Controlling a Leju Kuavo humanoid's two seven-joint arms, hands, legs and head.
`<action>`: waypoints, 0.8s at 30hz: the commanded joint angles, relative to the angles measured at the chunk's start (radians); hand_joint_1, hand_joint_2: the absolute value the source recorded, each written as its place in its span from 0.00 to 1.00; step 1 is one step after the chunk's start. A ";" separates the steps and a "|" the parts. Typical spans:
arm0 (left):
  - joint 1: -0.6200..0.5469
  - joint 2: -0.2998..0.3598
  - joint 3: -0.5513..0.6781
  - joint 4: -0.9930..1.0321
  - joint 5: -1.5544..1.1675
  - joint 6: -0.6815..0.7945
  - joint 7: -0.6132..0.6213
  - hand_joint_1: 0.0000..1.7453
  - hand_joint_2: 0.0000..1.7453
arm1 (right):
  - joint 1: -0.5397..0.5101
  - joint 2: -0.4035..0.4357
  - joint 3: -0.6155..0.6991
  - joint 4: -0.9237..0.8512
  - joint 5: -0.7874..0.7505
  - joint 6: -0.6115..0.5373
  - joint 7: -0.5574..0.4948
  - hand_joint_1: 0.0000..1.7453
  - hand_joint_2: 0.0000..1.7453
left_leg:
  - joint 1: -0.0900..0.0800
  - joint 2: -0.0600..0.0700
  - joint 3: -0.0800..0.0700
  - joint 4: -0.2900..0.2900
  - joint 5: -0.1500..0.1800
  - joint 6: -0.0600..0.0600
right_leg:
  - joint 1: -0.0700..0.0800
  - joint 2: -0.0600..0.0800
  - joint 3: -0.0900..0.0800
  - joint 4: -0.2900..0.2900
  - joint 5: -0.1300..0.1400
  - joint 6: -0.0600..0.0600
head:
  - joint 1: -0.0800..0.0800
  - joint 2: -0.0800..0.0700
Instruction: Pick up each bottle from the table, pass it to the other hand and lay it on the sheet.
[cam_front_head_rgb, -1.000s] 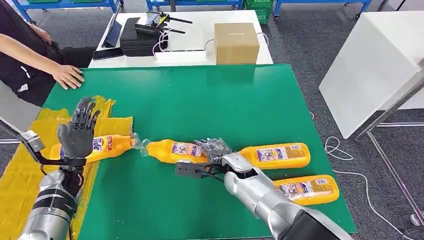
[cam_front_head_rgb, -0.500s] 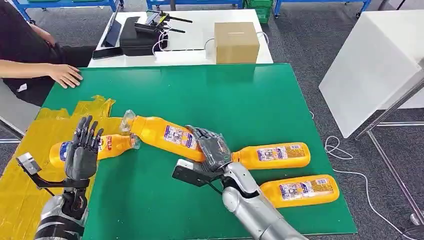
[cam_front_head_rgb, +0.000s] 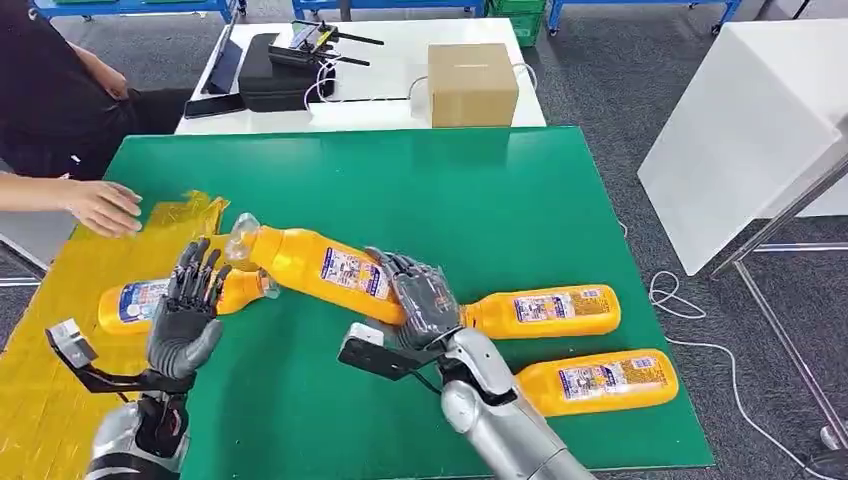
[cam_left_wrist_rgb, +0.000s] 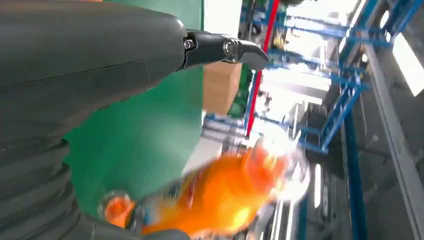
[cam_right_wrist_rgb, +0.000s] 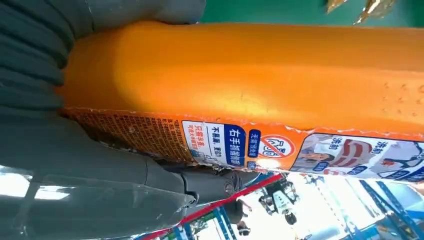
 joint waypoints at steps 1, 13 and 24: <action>-0.052 -0.013 -0.220 0.019 0.046 -0.010 0.030 0.00 1.00 | -0.175 0.103 0.027 0.221 -0.030 0.037 0.007 1.00 1.00 | 0.001 -0.001 -0.001 0.001 0.000 -0.001 | 0.001 -0.002 0.000 0.000 0.001 0.000 | 0.000 0.000; -0.099 0.010 -0.298 0.115 0.179 -0.040 0.060 0.00 1.00 | -0.234 0.140 0.463 0.244 -0.236 0.029 0.108 1.00 1.00 | 0.001 0.001 0.001 0.000 0.000 -0.001 | 0.002 0.001 0.001 0.000 0.000 0.000 | 0.000 0.000; -0.078 0.043 -0.168 0.130 0.195 -0.017 0.038 0.00 1.00 | -0.171 0.140 0.741 0.190 -0.195 0.145 0.067 1.00 1.00 | 0.002 -0.001 0.002 -0.002 0.000 -0.001 | 0.002 -0.002 0.002 -0.002 0.000 0.000 | -0.002 0.000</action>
